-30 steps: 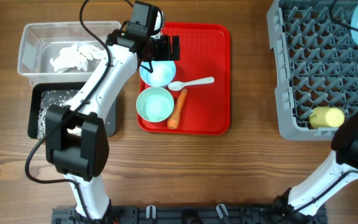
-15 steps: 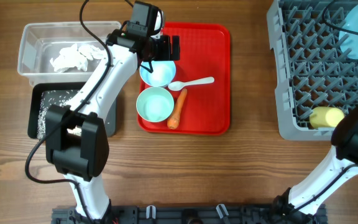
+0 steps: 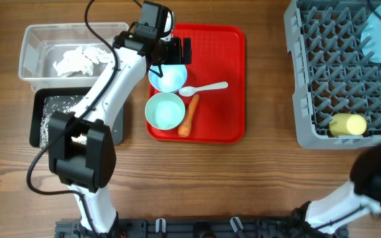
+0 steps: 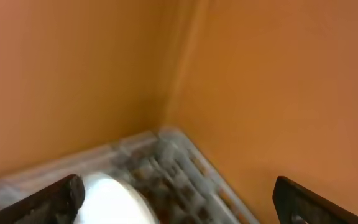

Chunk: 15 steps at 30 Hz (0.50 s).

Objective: Sort waste into correct bins and load items into the dishwasher rack
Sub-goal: 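Carry the plate right and stand it in the dish rack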

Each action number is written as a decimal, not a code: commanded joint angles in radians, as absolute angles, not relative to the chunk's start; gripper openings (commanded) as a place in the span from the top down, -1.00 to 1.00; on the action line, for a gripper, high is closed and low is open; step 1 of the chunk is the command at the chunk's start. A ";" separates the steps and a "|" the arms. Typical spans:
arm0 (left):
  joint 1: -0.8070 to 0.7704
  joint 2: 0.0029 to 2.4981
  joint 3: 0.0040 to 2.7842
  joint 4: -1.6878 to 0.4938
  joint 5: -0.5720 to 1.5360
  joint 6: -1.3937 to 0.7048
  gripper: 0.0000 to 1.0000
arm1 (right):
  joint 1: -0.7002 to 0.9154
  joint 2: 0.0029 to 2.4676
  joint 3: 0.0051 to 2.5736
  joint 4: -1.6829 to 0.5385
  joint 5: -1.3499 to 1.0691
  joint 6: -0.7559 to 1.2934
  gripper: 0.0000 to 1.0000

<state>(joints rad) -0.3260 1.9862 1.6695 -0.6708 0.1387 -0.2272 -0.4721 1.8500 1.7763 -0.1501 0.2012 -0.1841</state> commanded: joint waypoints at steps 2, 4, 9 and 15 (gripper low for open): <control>-0.330 1.999 1.681 -0.670 0.144 -0.241 -1.00 | -0.432 1.657 1.782 -0.293 -0.250 0.120 -1.00; -0.330 1.999 1.681 -0.670 0.144 -0.241 -1.00 | -0.412 1.632 1.782 -0.370 -0.421 0.152 -1.00; -0.330 1.999 1.681 -0.670 0.144 -0.241 -1.00 | -0.347 1.634 1.777 -0.597 -0.692 0.163 -0.99; -0.330 1.999 1.681 -0.670 0.144 -0.241 -1.00 | -0.246 1.652 1.774 -0.769 -0.672 0.119 -0.99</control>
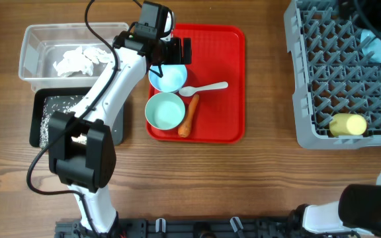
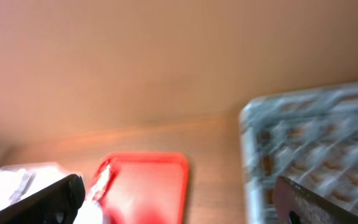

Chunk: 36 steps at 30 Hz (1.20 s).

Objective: Sort waste into correct bins and load items into the dishwasher rack
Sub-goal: 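Carry the plate right and stand it in the dish rack, then move the right gripper back to the blue bowl on the red tray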

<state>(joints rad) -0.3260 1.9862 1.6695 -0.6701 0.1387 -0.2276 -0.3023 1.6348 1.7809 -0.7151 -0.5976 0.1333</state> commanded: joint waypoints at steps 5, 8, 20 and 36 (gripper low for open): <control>-0.330 1.999 1.681 -0.670 0.144 -0.241 -1.00 | -0.130 1.665 1.774 -0.892 -0.519 0.105 -0.99; -0.330 1.999 1.681 -0.661 0.156 -0.257 -1.00 | -0.046 1.679 1.774 -0.948 -0.454 0.105 -0.99; -0.328 1.996 1.682 -0.689 0.187 -0.248 -1.00 | 0.101 1.773 1.774 -0.933 -0.411 0.201 -0.99; -0.169 1.590 1.703 -0.844 0.077 -0.271 -1.00 | 0.163 1.813 1.774 -0.856 -0.339 0.345 -0.94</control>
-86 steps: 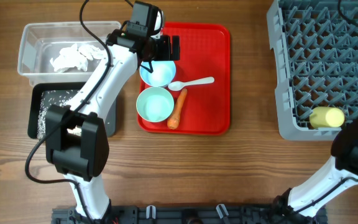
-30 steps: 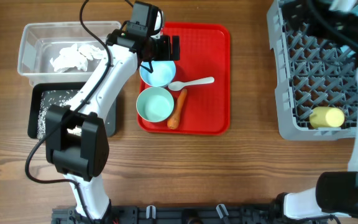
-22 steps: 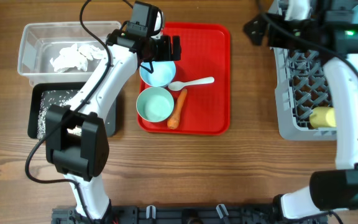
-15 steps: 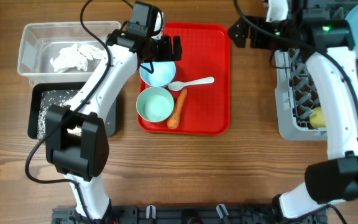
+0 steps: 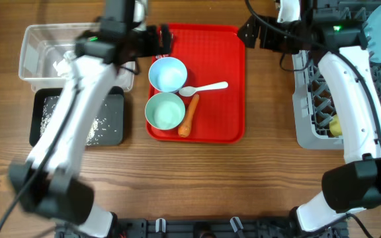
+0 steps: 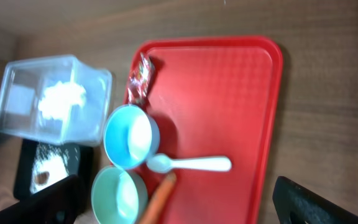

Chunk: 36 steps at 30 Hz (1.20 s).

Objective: Sort waste into correct bins and load items into the dishwasher rack
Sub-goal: 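Move the right gripper back to the blue bowl on the red tray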

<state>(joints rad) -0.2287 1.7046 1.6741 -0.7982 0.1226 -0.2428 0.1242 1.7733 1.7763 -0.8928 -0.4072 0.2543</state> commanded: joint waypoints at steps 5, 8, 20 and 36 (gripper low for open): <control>-0.084 1.547 1.702 -0.955 0.078 -0.302 -1.00 | 0.289 1.899 1.774 -0.773 -0.309 0.403 -0.90; -0.075 1.556 1.702 -0.975 0.076 -0.300 -1.00 | 0.351 1.958 1.774 -0.751 -0.253 0.437 -0.89; -0.075 1.574 1.702 -0.989 0.076 -0.300 -1.00 | 0.435 2.112 1.774 -0.680 -0.228 0.516 -0.49; -0.076 1.600 1.702 -0.989 0.076 -0.300 -1.00 | 0.468 2.179 1.774 -0.635 -0.175 0.497 0.05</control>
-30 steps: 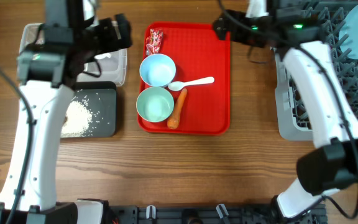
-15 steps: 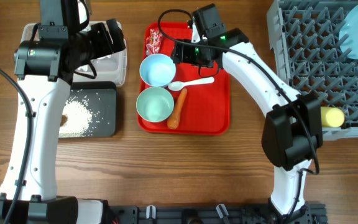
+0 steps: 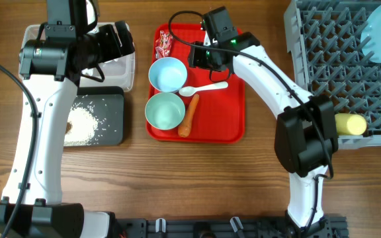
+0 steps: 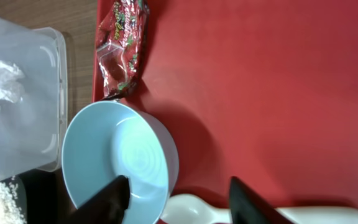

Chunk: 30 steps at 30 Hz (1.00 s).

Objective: Sort waste into correct bins and load items into the dishwasher rack
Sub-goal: 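Move the right gripper back to the blue bowl on the red tray, then grasp the blue bowl with the right gripper and lift it toward the rack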

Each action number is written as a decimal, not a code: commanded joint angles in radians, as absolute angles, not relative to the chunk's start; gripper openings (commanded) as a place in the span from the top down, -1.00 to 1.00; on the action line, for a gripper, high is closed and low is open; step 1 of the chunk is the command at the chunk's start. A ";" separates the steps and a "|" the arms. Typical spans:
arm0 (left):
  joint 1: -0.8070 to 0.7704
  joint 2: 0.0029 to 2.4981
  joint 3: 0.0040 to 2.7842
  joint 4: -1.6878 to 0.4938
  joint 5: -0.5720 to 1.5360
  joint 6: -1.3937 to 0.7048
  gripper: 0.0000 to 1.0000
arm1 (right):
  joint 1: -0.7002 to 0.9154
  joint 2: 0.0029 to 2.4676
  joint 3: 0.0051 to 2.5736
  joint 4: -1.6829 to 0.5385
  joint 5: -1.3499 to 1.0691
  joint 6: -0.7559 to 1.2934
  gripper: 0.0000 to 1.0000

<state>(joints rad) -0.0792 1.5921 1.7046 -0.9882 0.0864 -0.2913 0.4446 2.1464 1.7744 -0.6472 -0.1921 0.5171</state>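
Note:
A red tray (image 3: 220, 106) holds a light blue bowl (image 3: 167, 74), a teal bowl (image 3: 165, 110), a carrot (image 3: 188, 114), a white spoon (image 3: 205, 87) and a red candy wrapper (image 3: 163, 43). My right gripper (image 3: 200, 56) is open just over the blue bowl (image 4: 120, 158): one finger (image 4: 107, 199) hangs over its inside, the other (image 4: 247, 199) over the tray, with the spoon (image 4: 188, 210) between them. The wrapper (image 4: 122, 43) lies beyond the bowl. My left gripper (image 3: 121, 39) looks open and empty above the clear bin (image 3: 128, 69).
The clear bin (image 4: 17, 106) holds crumpled tissue. In front of it sits a black bin (image 3: 114, 122) with rice (image 3: 84, 122). At the right stands the grey dishwasher rack (image 3: 323, 73) with a blue plate and a yellow cup (image 3: 349, 123).
My right gripper has moved from the tray's upper right corner to just over the blue bowl. My left gripper has moved left from the tray's top left corner to above the clear bin.
At first my left gripper hung over the blue bowl while the right arm was at the rack's far right. The right gripper then stood at the tray's right edge and the left at its left edge. Now the right gripper straddles the bowl's rim and the left is over the clear bin.

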 commanded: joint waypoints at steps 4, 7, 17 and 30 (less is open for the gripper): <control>-0.075 1.600 1.702 -0.992 0.076 -0.300 -1.00 | 0.473 2.199 1.774 -0.633 -0.171 0.498 0.25; -0.075 1.600 1.702 -0.997 0.076 -0.300 -1.00 | 0.474 2.220 1.774 -0.628 -0.172 0.498 0.32; -0.075 1.600 1.702 -0.997 0.076 -0.300 -1.00 | 0.487 2.254 1.774 -0.609 -0.248 0.524 0.38; -0.075 1.600 1.702 -1.001 0.076 -0.300 -1.00 | 0.507 2.310 1.774 -0.573 -0.262 0.583 0.46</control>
